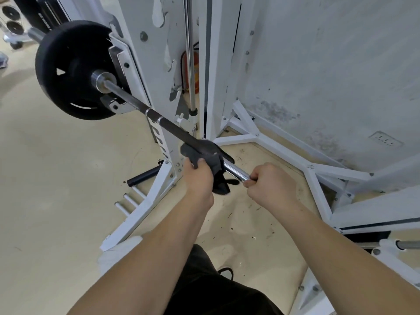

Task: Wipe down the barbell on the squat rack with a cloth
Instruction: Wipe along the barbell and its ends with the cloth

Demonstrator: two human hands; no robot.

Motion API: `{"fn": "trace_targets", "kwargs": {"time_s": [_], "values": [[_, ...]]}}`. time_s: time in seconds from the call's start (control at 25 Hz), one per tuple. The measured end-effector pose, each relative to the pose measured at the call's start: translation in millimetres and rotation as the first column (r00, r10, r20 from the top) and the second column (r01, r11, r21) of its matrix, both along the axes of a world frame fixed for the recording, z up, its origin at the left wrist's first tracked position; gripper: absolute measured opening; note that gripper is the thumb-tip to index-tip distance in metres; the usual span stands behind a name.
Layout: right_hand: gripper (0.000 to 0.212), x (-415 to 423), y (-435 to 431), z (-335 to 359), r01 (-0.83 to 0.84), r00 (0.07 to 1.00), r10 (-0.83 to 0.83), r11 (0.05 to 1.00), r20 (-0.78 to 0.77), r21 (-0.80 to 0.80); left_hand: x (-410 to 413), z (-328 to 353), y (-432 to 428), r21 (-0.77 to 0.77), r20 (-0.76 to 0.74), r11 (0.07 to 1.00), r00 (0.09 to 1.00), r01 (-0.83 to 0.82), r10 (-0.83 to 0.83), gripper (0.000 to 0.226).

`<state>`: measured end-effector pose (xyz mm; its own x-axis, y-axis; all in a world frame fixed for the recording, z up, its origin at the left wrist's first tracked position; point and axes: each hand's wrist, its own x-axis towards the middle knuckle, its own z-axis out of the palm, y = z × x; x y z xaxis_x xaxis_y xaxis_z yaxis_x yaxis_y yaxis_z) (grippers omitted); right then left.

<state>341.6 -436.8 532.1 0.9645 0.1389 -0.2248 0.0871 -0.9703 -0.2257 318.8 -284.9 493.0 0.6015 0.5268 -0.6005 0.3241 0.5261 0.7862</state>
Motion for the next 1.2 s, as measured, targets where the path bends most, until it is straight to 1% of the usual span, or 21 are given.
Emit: {"fn": "trace_targets", "kwargs": {"time_s": [0.12, 0.16, 0.28, 0.36, 0.4, 0.48, 0.56, 0.6, 0.64, 0.72, 0.76, 0.8, 0.84, 0.88, 0.92, 0.96, 1.0, 1.04, 1.08, 1.12, 1.2], "values": [[0.005, 4, 2, 3, 0.02, 1.0, -0.02, 0.999, -0.008, -0.036, -35, 7, -27, 0.007, -0.092, 0.944, 0.94, 0.331, -0.328, 0.01], [0.005, 4, 2, 3, 0.02, 1.0, -0.02, 0.999, -0.018, -0.043, -36, 8, -25, -0.013, -0.091, 0.942, 0.938, 0.335, -0.335, 0.008], [0.01, 3, -1, 1, 0.011, 1.0, -0.012, 0.999, -0.021, -0.034, -6, 2, 7, -0.162, -0.002, 0.987, 1.0, -0.006, 0.006, 0.021], [0.011, 3, -2, -1, 0.01, 1.0, -0.01, 1.0, -0.015, -0.017, 9, -2, 18, -0.266, 0.036, 0.96, 0.994, -0.088, 0.101, 0.027], [0.01, 3, -2, -1, 0.015, 1.0, -0.015, 1.0, -0.017, -0.015, 6, -4, 13, -0.281, 0.036, 0.958, 0.997, -0.048, 0.061, 0.03], [0.008, 4, -1, 1, 0.031, 0.999, -0.032, 0.999, -0.028, -0.01, -15, -4, -12, -0.265, 0.031, 0.948, 0.984, 0.176, -0.174, 0.033], [0.007, 5, -2, 3, 0.037, 0.999, -0.036, 0.999, -0.038, 0.012, -33, -1, -31, -0.293, 0.029, 0.857, 0.9, 0.424, -0.435, 0.031], [0.008, 4, -3, 3, 0.028, 0.999, -0.026, 0.999, -0.048, 0.029, -35, -1, -33, -0.286, 0.009, 0.848, 0.887, 0.446, -0.463, 0.029], [0.01, 2, -5, 4, 0.014, 0.998, -0.011, 0.999, -0.058, 0.052, -34, 1, -31, -0.257, -0.021, 0.884, 0.912, 0.39, -0.409, 0.027], [0.013, -4, -15, 4, 0.027, 0.997, -0.014, 0.986, -0.08, 0.162, -22, 8, -17, -0.13, -0.103, 0.98, 0.981, 0.152, -0.166, 0.02], [0.017, -7, -24, 4, 0.05, 0.996, -0.03, 0.968, -0.083, 0.245, -17, 16, -8, -0.021, -0.11, 0.999, 0.993, 0.045, -0.047, 0.017], [0.021, -11, -34, 4, 0.068, 0.996, -0.047, 0.946, -0.071, 0.318, -15, 25, 0, 0.13, -0.059, 0.992, 0.998, -0.008, 0.016, 0.018], [0.021, -14, -46, 3, 0.079, 0.997, -0.066, 0.933, -0.05, 0.352, -14, 32, 4, 0.317, 0.032, 0.949, 0.999, 0.003, -0.014, 0.023], [0.017, -17, -57, 2, 0.089, 0.996, -0.083, 0.928, -0.031, 0.362, -13, 39, 6, 0.519, 0.099, 0.853, 0.987, 0.06, -0.13, 0.027], [0.015, -19, -66, 2, 0.102, 0.995, -0.099, 0.928, -0.028, 0.358, -9, 43, 6, 0.719, 0.066, 0.676, 0.953, 0.159, -0.295, 0.03], [0.015, -21, -74, 2, 0.112, 0.994, -0.109, 0.928, -0.029, 0.356, -4, 41, 2, 0.866, -0.07, 0.418, 0.893, 0.276, -0.445, 0.032], [0.016, -23, -79, 2, 0.113, 0.994, -0.11, 0.928, -0.028, 0.356, 2, 35, -6, 0.913, -0.271, 0.125, 0.807, 0.388, -0.524, 0.033], [0.017, -26, -83, 3, 0.109, 0.994, -0.108, 0.93, -0.023, 0.351, 4, 31, -19, 0.866, -0.477, -0.134, 0.714, 0.482, -0.512, 0.035], [0.018, -28, -86, 4, 0.1, 0.995, -0.1, 0.935, -0.02, 0.34, 4, 26, -34, 0.79, -0.61, -0.297, 0.638, 0.536, -0.471, 0.036], [0.019, -30, -90, 5, 0.091, 0.996, -0.091, 0.942, -0.015, 0.322, 0, 26, -49, 0.758, -0.651, -0.37, 0.585, 0.538, -0.483, 0.038], [0.02, -36, -100, 3, 0.081, 0.996, -0.088, 0.956, 0.011, 0.281, -16, 23, -73, 0.798, -0.594, -0.413, 0.458, 0.439, -0.662, 0.04]]}}
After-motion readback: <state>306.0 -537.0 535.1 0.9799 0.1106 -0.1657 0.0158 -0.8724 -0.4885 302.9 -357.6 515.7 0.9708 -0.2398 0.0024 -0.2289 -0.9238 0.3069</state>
